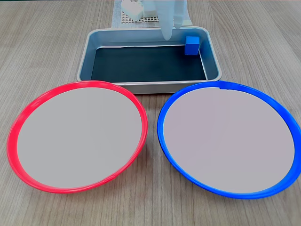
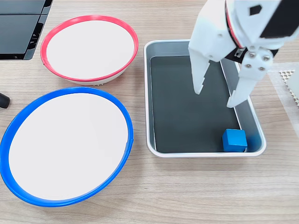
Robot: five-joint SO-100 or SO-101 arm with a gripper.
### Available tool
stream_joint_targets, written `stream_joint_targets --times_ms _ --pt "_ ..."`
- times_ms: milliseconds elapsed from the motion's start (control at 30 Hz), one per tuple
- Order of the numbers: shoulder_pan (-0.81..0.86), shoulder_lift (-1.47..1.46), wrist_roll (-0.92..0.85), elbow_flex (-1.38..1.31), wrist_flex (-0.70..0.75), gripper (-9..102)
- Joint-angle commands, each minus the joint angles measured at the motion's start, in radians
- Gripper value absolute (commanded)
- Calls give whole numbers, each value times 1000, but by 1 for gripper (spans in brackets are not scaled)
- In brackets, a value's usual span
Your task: Move a blue block from tray to blue dish
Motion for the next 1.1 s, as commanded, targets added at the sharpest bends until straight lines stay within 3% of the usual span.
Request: stream_joint_targets --times_ms 0,100,233,1067 --pt "-83 25 -61 -48 67 21" --pt "-173 72 -55 -17 101 21" --pt "-209 80 -64 86 -23 21" --pt "-170 -89 -115 229 -313 18"
